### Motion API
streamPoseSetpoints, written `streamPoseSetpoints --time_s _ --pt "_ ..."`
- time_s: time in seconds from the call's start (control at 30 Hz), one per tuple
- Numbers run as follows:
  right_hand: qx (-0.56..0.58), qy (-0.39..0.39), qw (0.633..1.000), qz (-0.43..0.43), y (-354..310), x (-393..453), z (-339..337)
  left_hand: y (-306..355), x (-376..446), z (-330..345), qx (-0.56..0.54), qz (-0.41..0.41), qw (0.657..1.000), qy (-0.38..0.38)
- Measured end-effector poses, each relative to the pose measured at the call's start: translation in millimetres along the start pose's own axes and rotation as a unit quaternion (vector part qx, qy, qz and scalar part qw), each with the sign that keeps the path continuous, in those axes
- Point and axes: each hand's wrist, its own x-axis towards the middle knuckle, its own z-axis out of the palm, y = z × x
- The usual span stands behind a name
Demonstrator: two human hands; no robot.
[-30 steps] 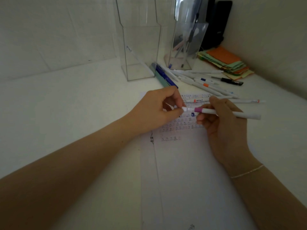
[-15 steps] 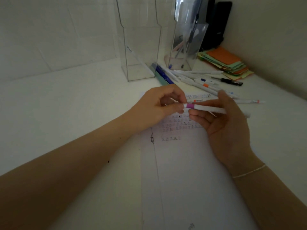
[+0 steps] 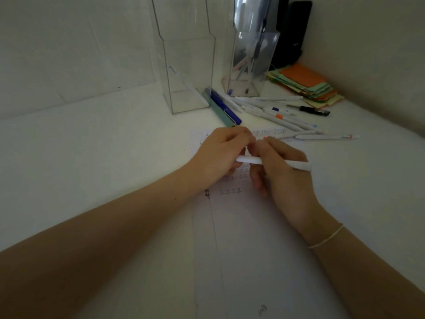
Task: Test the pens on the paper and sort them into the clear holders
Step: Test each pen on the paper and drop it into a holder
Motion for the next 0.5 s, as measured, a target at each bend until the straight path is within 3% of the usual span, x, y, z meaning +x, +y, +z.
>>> streamPoseSetpoints --time_s 0.23,0.37,0.5 --pt "0.032 -0.001 0.999 0.02 -8.8 6.1 -8.9 7.6 -0.5 5.7 0.05 0.029 0.998 0.014" --pt "0.159 0.051 0.986 0.023 -35.9 3.8 -56.1 36.7 2.4 39.3 0.155 0.132 0.979 0.012" --pt "0.082 0.086 0.993 -0.013 -59.8 -33.1 -138.3 54.1 -2.4 93.9 0.262 0.216 0.941 -0.003"
